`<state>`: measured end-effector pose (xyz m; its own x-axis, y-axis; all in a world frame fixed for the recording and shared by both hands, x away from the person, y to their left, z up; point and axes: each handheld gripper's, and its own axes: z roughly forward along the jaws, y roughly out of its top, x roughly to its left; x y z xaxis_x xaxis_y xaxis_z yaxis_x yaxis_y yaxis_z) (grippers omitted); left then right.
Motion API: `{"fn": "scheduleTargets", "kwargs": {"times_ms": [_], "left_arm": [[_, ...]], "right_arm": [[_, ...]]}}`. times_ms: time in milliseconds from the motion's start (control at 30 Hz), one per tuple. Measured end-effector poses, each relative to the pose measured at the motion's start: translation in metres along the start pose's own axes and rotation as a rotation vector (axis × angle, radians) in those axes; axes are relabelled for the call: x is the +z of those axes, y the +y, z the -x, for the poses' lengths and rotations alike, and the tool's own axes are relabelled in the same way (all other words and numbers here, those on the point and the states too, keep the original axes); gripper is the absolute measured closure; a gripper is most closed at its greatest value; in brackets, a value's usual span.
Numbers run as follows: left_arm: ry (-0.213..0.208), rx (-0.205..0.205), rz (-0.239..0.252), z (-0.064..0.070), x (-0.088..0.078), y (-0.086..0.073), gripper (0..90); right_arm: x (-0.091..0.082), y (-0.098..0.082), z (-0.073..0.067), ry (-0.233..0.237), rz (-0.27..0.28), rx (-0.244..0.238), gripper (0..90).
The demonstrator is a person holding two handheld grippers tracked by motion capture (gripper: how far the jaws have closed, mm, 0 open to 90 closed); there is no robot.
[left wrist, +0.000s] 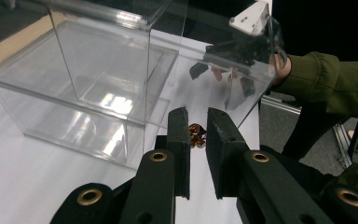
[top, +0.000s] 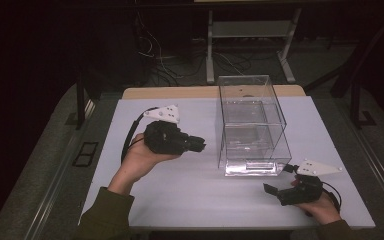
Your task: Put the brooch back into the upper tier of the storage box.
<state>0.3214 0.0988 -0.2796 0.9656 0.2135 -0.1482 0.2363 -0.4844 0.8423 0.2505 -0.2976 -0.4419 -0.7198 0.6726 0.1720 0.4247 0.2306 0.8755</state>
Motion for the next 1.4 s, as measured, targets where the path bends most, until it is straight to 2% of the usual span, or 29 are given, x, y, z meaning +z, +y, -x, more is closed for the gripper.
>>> {"fn": "scheduleTargets", "kwargs": {"times_ms": [67,133,233,367,400,433,467,600,900,1100,1200,1233,1300,1400], "left_arm": [[-0.003,0.016,-0.004,0.0,-0.001,0.005,78.8],[-0.004,0.005,0.012,0.003,0.0,0.01,78.8],[-0.01,0.03,0.005,0.004,-0.001,0.017,78.8],[-0.015,0.041,0.007,0.007,-0.001,0.028,78.8],[-0.017,0.058,-0.001,0.006,-0.001,0.031,78.8],[-0.018,0.049,0.01,0.008,-0.001,0.034,78.8],[-0.021,0.068,-0.004,0.007,-0.002,0.037,78.8],[-0.029,0.096,-0.019,0.009,0.001,0.05,78.8],[-0.042,0.119,-0.055,0.01,0.02,0.068,78.8],[-0.046,0.125,-0.073,0.01,0.035,0.074,78.8],[-0.052,0.115,-0.081,0.009,0.044,0.076,78.8],[-0.052,0.116,-0.087,0.009,0.047,0.077,78.8],[-0.053,0.145,-0.108,0.008,0.052,0.079,78.8],[-0.055,0.14,-0.117,0.009,0.061,0.079,78.7]], "right_arm": [[0.0,0.0,0.0,0.0,0.002,-0.003,2.7],[0.0,0.0,0.0,0.001,0.003,-0.009,2.7],[0.0,0.0,0.0,-0.001,0.002,-0.008,2.7],[0.0,0.0,0.0,-0.001,0.002,-0.005,2.7],[0.0,0.0,0.0,-0.001,0.001,-0.003,2.7],[0.0,0.0,0.0,-0.001,0.0,-0.004,2.7],[0.0,0.0,0.0,0.0,0.001,-0.006,2.7],[0.0,0.0,0.0,0.001,-0.003,-0.005,2.7],[0.0,0.0,0.001,-0.003,0.007,-0.016,2.7],[0.0,0.0,0.001,-0.001,0.006,-0.016,2.7],[0.0,0.0,0.001,-0.001,0.005,-0.015,2.7],[0.0,0.0,0.0,-0.001,0.007,-0.016,2.7],[0.0,0.0,0.001,-0.001,0.009,-0.015,2.7],[-0.001,0.0,0.001,-0.001,0.01,-0.011,2.7]]}}
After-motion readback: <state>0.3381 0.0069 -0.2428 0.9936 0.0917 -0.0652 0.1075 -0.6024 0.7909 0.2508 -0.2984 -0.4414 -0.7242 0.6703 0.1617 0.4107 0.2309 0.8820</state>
